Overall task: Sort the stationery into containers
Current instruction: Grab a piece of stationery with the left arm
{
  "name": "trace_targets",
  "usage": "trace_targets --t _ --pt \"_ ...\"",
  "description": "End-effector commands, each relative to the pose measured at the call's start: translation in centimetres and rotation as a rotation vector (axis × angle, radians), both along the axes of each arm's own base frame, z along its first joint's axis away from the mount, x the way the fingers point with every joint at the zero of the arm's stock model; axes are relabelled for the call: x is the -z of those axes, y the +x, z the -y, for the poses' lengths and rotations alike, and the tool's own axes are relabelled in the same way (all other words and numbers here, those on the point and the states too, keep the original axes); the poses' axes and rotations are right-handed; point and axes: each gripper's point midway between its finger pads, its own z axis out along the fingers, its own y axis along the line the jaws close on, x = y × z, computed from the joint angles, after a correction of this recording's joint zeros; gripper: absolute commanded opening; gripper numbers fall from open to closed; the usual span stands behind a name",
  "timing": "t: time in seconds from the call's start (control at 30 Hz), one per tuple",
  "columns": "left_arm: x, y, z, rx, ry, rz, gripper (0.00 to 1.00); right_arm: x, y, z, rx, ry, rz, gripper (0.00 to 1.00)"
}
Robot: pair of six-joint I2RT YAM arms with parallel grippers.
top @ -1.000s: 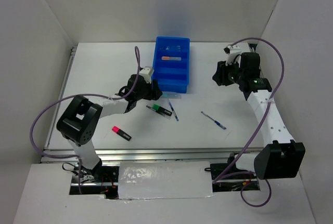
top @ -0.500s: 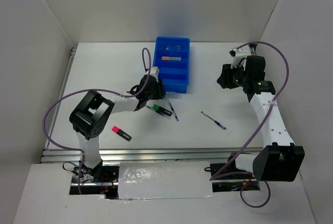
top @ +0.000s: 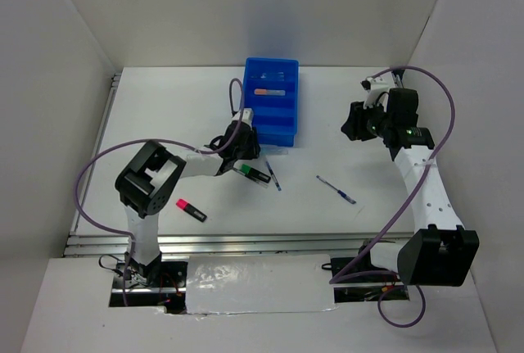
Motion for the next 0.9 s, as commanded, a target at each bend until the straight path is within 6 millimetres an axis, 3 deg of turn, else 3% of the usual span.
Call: trace_targets --t 0.0,0.23,0.37,0.43,0.5,0.63,0.87 --pt "-0.9 -1.5 1.1 0.077 -0.002 0.018 0.43 -0.4 -0.3 -0.2 -0.023 0.006 0.015 0.46" --pt "-1.0 -5.9 1.3 0.225 -0.018 -0.007 0.39 -0.1 -0.1 -0.8 -0.05 0.001 0.005 0.46" --pt "-1.5 -6.9 1.1 0.263 -0.016 0.016 0.4 0.0 -0.2 -1.2 -0.067 -0.009 0.004 0.46" --pt "-2.7 -6.9 1.0 0.276 -0.014 0.064 0.46 0.0 -0.3 -1.3 -0.072 -0.013 0.002 0.46" --pt "-4.0 -5.7 0.6 0.254 0.006 0.133 0.53 0.2 -0.4 -1.3 -0.072 -0.012 -0.001 0.46" --pt "-4.1 -3.4 -0.5 0.199 0.017 0.133 0.62 0.1 -0.4 -1.6 -0.079 -0.005 0.0 0.46" --pt "-4.1 0.0 0.3 0.144 -0.035 0.12 0.55 0.3 -0.7 -1.3 -0.074 -0.016 0.001 0.46"
